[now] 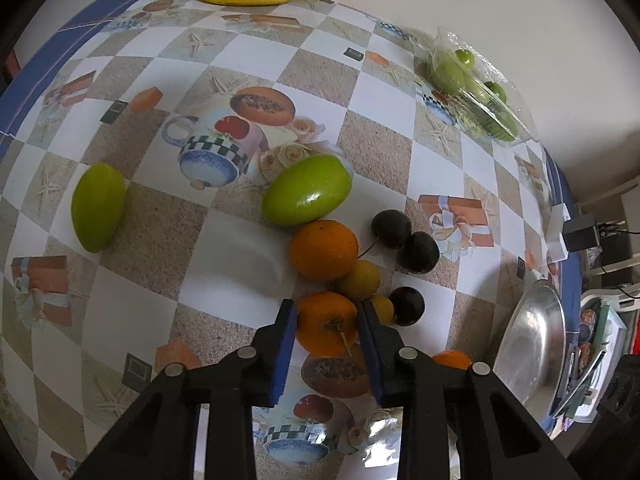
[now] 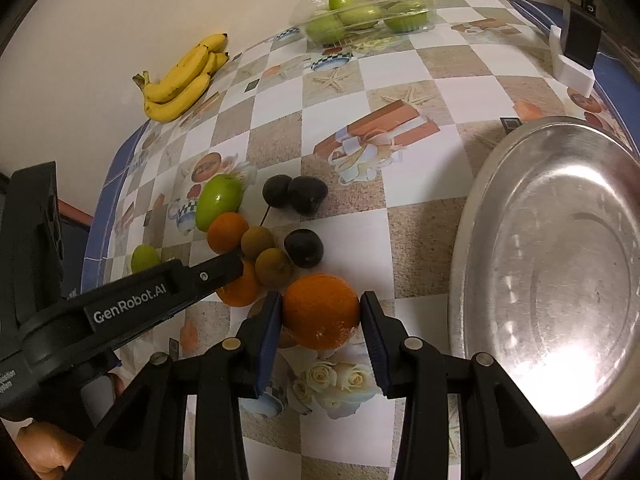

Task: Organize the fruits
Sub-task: 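Carry both held oranges over the steel bowl with both tools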

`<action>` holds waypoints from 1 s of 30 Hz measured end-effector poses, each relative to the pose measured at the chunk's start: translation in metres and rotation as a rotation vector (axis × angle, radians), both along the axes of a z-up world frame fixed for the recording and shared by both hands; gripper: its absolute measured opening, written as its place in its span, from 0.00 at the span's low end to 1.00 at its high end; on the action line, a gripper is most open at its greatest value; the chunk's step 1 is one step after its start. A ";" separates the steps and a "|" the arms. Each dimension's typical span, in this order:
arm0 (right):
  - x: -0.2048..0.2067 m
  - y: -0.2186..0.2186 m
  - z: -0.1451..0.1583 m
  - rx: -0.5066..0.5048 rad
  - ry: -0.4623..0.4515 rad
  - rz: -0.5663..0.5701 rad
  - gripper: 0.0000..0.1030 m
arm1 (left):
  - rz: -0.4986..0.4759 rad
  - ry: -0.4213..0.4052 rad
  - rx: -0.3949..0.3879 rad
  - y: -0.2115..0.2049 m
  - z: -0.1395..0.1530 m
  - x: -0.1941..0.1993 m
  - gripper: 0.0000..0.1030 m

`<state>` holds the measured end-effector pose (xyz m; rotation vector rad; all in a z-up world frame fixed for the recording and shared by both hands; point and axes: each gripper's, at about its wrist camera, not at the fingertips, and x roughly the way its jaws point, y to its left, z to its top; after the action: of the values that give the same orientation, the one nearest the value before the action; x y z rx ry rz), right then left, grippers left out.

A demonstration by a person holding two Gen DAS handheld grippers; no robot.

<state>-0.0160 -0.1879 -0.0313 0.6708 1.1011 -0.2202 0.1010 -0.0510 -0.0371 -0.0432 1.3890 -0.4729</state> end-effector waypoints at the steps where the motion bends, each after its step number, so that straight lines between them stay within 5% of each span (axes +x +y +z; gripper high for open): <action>1: 0.000 0.000 0.000 0.001 -0.001 0.000 0.40 | -0.002 -0.003 0.003 0.000 0.000 0.000 0.32; 19: -0.002 0.000 0.001 0.005 -0.007 0.004 0.40 | 0.004 0.022 -0.007 -0.002 -0.003 -0.003 0.36; 30: -0.007 -0.004 0.015 0.004 -0.040 -0.013 0.40 | 0.037 -0.050 -0.066 0.008 0.031 -0.003 0.36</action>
<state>-0.0234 -0.1921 -0.0158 0.6829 1.0589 -0.2149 0.0982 -0.0429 -0.0062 -0.1096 1.3214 -0.4859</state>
